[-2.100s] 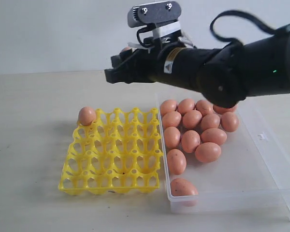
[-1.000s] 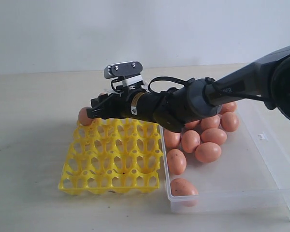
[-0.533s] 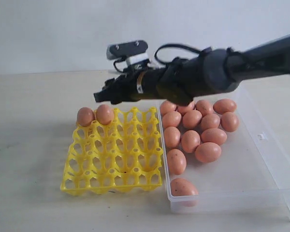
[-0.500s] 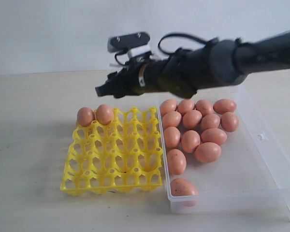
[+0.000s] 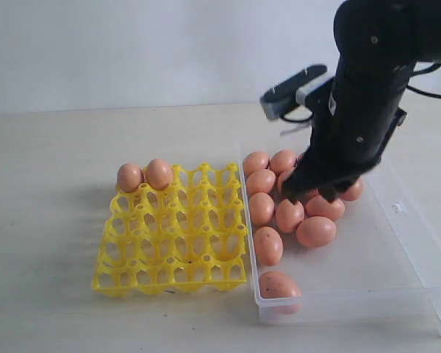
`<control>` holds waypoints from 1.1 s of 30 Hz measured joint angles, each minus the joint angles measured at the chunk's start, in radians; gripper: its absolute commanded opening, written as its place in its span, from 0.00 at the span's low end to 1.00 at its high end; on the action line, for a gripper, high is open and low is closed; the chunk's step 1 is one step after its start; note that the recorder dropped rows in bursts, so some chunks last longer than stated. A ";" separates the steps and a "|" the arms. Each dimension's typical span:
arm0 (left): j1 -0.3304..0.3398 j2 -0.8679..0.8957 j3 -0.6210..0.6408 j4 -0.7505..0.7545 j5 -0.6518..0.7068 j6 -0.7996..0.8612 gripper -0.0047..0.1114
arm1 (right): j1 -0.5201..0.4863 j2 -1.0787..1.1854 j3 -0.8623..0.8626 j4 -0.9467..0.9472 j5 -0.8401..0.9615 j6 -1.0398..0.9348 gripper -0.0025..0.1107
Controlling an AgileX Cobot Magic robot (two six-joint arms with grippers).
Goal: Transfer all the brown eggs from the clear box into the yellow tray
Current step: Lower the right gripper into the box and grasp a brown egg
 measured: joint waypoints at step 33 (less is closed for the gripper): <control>0.000 0.000 0.000 0.000 0.000 0.000 0.04 | -0.022 0.164 0.153 -0.015 -0.260 -0.814 0.61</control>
